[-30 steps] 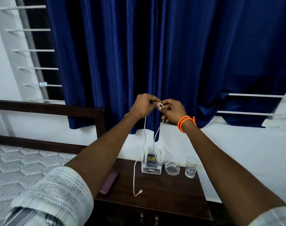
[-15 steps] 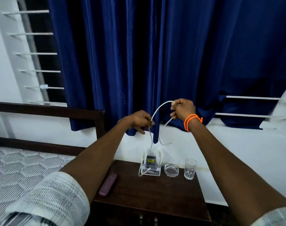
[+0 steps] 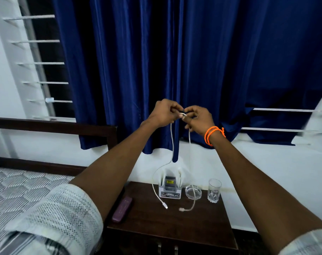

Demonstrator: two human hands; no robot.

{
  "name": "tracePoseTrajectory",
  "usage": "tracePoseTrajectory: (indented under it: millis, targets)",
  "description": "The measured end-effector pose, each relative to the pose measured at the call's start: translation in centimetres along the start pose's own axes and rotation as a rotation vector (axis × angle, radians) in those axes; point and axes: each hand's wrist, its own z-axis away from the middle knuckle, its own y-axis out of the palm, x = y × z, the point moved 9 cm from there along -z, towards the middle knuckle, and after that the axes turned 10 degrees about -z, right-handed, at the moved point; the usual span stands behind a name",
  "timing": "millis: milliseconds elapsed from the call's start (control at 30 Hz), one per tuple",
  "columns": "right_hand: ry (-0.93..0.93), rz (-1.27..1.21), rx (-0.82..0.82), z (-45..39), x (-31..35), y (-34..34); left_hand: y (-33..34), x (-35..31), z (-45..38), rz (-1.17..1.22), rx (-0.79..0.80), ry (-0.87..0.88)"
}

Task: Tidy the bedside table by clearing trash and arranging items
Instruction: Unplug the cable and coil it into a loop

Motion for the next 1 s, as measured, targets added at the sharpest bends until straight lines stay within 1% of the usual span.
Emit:
tracePoseTrajectory:
  millis: [67,133,233,300,367,467,567,667,733,800,900,1000]
  targets:
    - [-0.032,-0.009,-0.024,-0.3,1.0,-0.1,0.0,0.0,0.2,0.02,-0.01,-0.006]
    - [-0.025,-0.087,-0.081,-0.7,1.5,-0.8,0.6,1.1,0.7,0.063,0.014,-0.07]
    - [0.007,-0.191,-0.176,-0.8,1.8,-2.3,3.0,3.6,2.4,0.17,0.173,-0.209]
    - [0.049,-0.168,-0.217,-0.8,1.3,-3.4,4.5,4.8,3.5,0.212,0.298,-0.24]
    - [0.112,-0.136,-0.223,-0.8,0.0,-4.0,5.0,5.4,4.1,0.228,0.356,-0.243]
    - [0.208,-0.062,-0.158,-0.6,-2.5,-4.0,3.9,5.3,3.7,0.259,0.291,-0.238]
    - [0.22,0.012,-0.051,-0.2,-3.8,-2.9,2.5,4.5,2.2,0.269,0.184,-0.204]
    - [0.159,-0.052,0.09,0.0,-3.3,-0.8,1.9,3.2,0.9,0.207,0.106,-0.144]
    - [0.131,-0.127,0.192,0.2,-2.5,0.7,2.1,2.5,0.4,0.172,0.086,-0.119]
    - [0.122,-0.191,0.26,0.4,-1.5,1.6,2.4,2.2,0.5,0.17,0.065,-0.12]
    - [0.128,-0.235,0.246,0.3,-1.0,1.6,2.6,2.3,1.0,0.257,0.01,-0.159]
    - [0.122,-0.263,0.139,-0.5,-1.3,0.3,3.2,3.2,1.7,0.334,0.016,-0.201]
